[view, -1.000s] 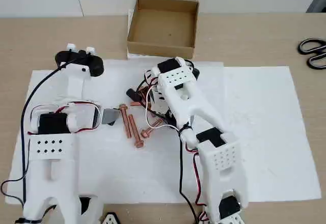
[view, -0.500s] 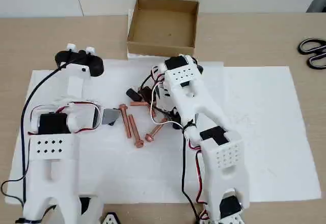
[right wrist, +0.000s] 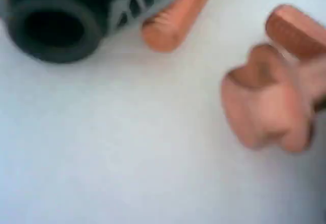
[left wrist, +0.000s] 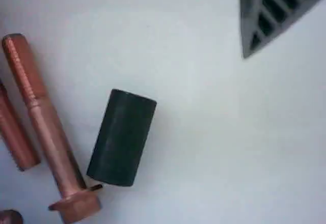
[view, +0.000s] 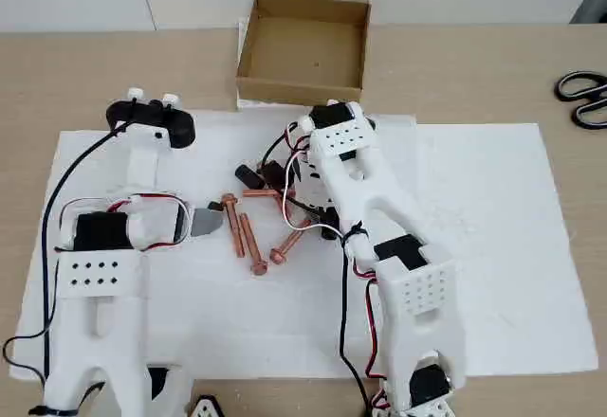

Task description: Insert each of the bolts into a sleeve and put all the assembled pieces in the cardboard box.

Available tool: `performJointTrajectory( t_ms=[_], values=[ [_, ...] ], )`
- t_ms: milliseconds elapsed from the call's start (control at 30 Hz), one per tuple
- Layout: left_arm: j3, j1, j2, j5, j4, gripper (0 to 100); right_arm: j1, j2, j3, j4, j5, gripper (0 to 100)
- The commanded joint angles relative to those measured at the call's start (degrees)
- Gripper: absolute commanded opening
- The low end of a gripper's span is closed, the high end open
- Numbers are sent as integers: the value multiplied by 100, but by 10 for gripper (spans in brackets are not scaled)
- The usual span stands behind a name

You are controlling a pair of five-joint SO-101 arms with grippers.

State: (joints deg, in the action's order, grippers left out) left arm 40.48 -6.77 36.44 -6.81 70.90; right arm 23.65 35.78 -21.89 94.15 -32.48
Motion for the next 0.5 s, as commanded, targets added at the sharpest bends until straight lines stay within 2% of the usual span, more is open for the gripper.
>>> performJointTrajectory(
  t_ms=[0,233,467],
  values=[
    [-40,26,35,-18,-105,336,-48,-101,-308,163,44,2],
    [-75,26,35,-18,-97,336,-242,-277,-563,435,202,2],
    [-75,26,9,-18,-97,336,-330,-1560,-563,435,202,2]
  ],
)
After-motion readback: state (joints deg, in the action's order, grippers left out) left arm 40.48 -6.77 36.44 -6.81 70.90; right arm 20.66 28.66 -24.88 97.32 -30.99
